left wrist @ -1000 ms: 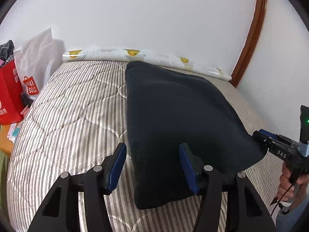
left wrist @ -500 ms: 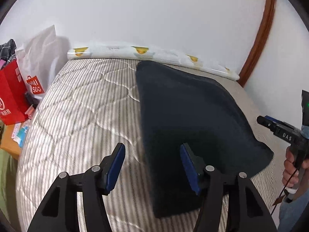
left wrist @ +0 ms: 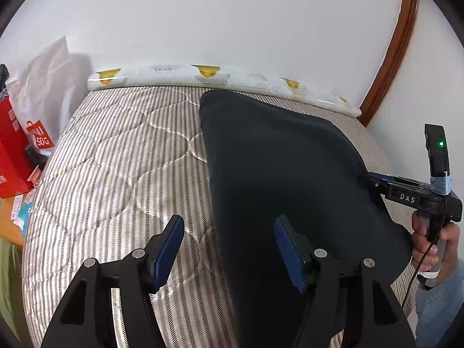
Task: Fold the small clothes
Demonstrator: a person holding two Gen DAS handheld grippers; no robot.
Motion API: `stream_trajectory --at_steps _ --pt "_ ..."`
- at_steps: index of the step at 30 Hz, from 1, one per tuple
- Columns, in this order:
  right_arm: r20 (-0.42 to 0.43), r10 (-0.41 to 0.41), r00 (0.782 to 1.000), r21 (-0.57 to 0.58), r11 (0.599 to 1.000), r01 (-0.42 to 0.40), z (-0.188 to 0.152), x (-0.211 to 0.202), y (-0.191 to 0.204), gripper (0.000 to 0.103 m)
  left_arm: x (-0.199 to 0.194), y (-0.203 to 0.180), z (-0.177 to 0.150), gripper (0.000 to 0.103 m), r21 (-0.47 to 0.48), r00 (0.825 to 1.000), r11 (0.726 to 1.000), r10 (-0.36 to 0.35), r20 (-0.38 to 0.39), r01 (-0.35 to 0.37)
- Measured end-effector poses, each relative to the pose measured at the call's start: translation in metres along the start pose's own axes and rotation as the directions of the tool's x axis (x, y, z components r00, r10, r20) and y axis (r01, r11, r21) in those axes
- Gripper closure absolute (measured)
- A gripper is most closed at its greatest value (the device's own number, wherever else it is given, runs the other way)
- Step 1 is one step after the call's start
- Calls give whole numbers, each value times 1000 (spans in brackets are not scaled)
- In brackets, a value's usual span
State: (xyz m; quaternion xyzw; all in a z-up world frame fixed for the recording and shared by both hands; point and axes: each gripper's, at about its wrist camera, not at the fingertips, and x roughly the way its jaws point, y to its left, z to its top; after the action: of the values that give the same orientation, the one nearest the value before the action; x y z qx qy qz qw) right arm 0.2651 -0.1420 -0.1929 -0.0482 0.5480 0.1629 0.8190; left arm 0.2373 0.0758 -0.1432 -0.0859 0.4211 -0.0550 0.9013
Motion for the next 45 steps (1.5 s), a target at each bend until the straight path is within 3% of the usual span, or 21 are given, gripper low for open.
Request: stream_trajectory --at_steps 1,2,6,9,11,17,19,21,23,27,32,34,36,39,43,45 --pt "0 18 1000 -10 1000 -18 -1 0 2 82 1 -1 0 40 2 1000 1000 0 -1 0" --pt "3 23 1000 -21 1000 -23 -2 0 5 99 2 -1 1 40 3 1000 1000 2 -2 -2" --pt "81 9 997 -81 997 -2 -5 -16 8 100 2 -3 1 40 -1 1000 1000 15 -9 -15" --pt "130 29 991 -2 1000 -29 -3 -28 -10 100 1 -4 0 39 0 1000 1000 18 -6 -18" --pt "107 26 994 20 999 -28 -2 -23 -13 100 0 -5 -2 39 2 1000 1000 30 -4 -30" --pt "162 -83 983 5 996 84 -21 -50 5 95 -11 -7 -10 39 5 999 999 37 0 -37" --pt "168 -60 984 -6 998 62 -34 -61 10 92 -16 -9 -15 38 3 999 999 41 1 -41" --pt "152 -58 987 -17 998 61 -49 -66 13 78 -23 -12 -21 38 0 999 999 40 4 -40" --pt "128 -73 989 -23 997 76 -65 -66 16 73 -33 -16 -28 37 -2 999 999 42 14 -42" --pt "75 -166 983 -2 986 166 -96 -65 12 73 -55 -24 -43 33 3 997 998 56 45 -56" --pt "94 -215 972 59 976 210 -114 -102 8 70 -86 -34 -59 31 -5 995 998 57 81 -57" --pt "109 -214 971 66 976 207 -116 -123 12 63 -101 -38 -64 27 -5 992 998 65 103 -65" --pt "133 -222 966 61 975 215 -118 -143 19 44 -118 -44 -69 24 -8 988 997 77 132 -76" --pt "192 -243 951 66 970 235 -123 -178 30 25 -142 -53 -77 20 -10 980 995 101 172 -100" --pt "226 -228 947 78 973 215 -136 -216 43 22 -170 -61 -89 12 -15 976 995 101 195 -100" --pt "228 -238 944 91 971 223 -141 -229 46 8 -179 -65 -94 11 -17 974 994 110 199 -109"
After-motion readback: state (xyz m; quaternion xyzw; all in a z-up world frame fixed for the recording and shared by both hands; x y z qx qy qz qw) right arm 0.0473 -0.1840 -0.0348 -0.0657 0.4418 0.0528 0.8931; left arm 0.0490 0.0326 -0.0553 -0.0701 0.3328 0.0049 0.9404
